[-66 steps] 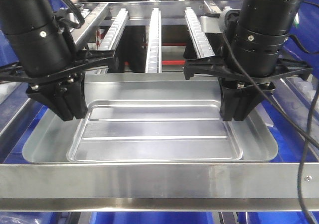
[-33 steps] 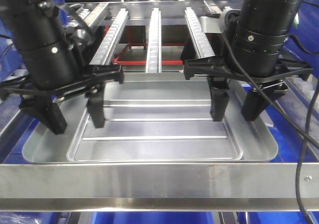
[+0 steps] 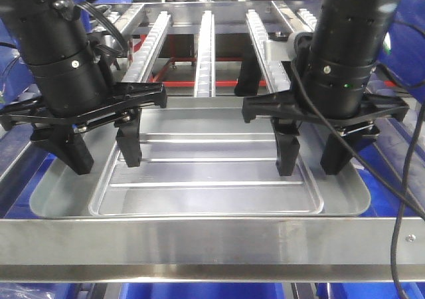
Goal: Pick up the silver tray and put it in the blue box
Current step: 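Open both grippers wider and position them around the tray rims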
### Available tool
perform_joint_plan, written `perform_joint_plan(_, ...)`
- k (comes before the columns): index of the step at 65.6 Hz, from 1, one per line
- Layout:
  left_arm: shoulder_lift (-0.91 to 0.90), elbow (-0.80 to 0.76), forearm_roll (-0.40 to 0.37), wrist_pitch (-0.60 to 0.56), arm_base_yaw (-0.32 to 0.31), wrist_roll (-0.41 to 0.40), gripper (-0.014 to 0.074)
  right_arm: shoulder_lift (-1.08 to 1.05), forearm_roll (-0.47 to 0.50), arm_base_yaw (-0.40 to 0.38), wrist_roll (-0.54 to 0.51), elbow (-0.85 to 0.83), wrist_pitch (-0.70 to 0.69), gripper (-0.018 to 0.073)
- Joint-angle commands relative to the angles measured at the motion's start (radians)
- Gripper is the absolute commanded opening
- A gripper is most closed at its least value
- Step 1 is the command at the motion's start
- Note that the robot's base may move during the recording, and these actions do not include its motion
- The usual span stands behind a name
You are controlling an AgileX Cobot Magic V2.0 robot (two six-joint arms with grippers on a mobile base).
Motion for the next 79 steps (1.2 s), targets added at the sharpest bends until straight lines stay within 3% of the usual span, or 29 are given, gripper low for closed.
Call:
perform_joint_plan(1,-0.045,-0.026,0.007,-0.019,-0.003,0.0,0.0281,-0.049,-0.014,-0.008,-0.008,-0.022,-0.04,0.0456)
perform_joint_plan(24,-0.045,-0.022,0.009,-0.008,-0.003,0.0,0.0242,-0.049,-0.014,-0.008,-0.008,-0.022,-0.053,0.0456)
perform_joint_plan(79,-0.002,-0.014,0.017,-0.007,-0.003,0.0,0.0242,-0.049,-0.014,-0.008,-0.008,-0.022,-0.051,0.0456)
